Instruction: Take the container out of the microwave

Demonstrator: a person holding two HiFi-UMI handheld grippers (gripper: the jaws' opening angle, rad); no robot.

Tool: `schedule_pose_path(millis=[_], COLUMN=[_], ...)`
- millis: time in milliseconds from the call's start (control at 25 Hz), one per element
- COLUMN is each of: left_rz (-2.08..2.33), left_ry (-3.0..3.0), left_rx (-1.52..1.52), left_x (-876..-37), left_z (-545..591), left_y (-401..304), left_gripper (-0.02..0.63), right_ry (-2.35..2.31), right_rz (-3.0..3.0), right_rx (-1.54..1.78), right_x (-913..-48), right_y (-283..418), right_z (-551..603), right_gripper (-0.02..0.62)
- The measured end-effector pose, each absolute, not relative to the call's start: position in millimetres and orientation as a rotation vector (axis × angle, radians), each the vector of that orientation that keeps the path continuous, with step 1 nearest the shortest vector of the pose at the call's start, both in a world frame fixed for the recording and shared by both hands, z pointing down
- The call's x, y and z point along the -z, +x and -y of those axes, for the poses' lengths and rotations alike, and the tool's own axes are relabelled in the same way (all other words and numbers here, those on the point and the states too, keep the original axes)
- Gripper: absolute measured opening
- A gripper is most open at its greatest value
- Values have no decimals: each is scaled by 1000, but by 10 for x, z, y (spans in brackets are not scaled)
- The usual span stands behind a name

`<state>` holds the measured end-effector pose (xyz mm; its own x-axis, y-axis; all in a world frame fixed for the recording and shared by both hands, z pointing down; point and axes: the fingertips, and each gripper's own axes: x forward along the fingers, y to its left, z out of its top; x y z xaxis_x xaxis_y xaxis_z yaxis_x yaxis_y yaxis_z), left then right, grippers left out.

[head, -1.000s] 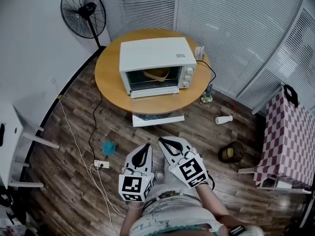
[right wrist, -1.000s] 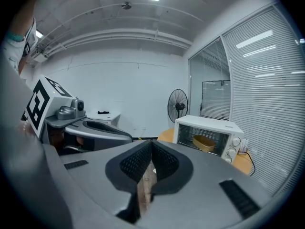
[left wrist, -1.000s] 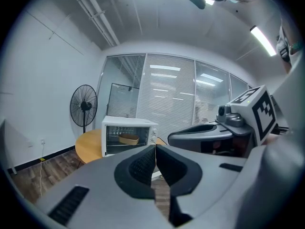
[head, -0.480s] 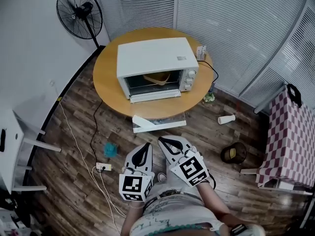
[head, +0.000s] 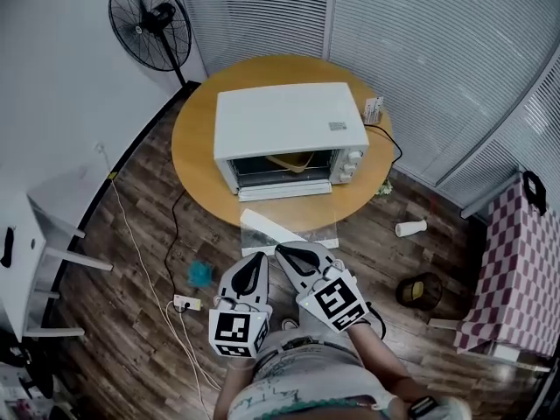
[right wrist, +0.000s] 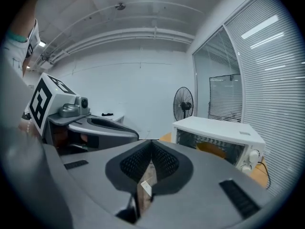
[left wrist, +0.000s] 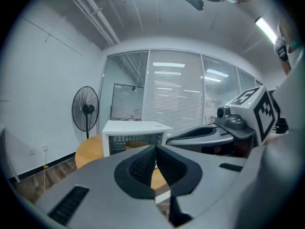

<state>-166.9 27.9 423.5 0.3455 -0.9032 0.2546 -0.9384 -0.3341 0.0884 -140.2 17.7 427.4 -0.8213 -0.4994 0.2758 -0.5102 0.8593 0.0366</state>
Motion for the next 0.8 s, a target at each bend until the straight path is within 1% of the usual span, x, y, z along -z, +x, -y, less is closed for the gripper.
schedule_pose_path(millis=[280,800], left_rz=[1672,1680], left_ry=[2382,2370], left_rx=[-233,-238], left_x=[-4185,-4147], left_z=[58,567], left_y=[-1692,-1514], left_gripper=[15,15], right_ry=[754,720], right_rz=[2766,2787], right_rx=[-82,-81], right_x=[-4234,-4218], right_y=[-1429,-1274], right_z=[125,653], right_gripper=[-5,-5])
